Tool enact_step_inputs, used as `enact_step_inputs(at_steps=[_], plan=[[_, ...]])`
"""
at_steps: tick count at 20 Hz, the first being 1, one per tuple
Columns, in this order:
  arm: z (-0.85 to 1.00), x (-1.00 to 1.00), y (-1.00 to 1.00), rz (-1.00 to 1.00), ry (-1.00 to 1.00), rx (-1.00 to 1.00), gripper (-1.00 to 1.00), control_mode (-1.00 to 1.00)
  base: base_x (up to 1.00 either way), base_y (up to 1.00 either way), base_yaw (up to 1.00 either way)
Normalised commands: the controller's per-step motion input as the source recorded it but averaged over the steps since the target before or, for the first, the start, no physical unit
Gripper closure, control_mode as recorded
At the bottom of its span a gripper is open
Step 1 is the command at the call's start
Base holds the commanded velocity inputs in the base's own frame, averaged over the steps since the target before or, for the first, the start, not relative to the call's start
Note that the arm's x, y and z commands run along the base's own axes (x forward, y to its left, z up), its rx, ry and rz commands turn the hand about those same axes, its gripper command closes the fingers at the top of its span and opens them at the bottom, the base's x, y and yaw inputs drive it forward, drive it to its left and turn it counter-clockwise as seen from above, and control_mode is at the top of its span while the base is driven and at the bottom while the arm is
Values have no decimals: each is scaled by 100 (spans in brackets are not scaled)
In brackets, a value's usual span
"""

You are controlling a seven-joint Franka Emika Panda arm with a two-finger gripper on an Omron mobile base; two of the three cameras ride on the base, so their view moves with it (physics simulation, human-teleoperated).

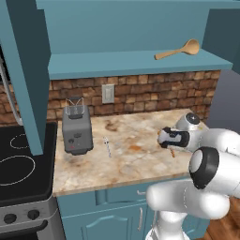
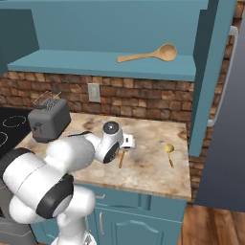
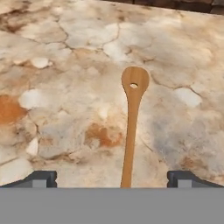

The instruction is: Organize the utensils by type. Pick up the wooden spoons from the counter and place them in the open cabinet. Then pick up the metallic utensils from the counter and place them in the open drawer.

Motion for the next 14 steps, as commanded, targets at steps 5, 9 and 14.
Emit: enact_step_inputs(at_steps=[5, 9, 14], plan=[[-43, 45, -21, 0, 3, 0, -100, -100, 0, 0, 0], [-47, 31, -31, 0, 0, 0, -100, -100, 0, 0, 0], [-46, 8, -6, 0, 0, 0, -100, -100, 0, 0, 0]])
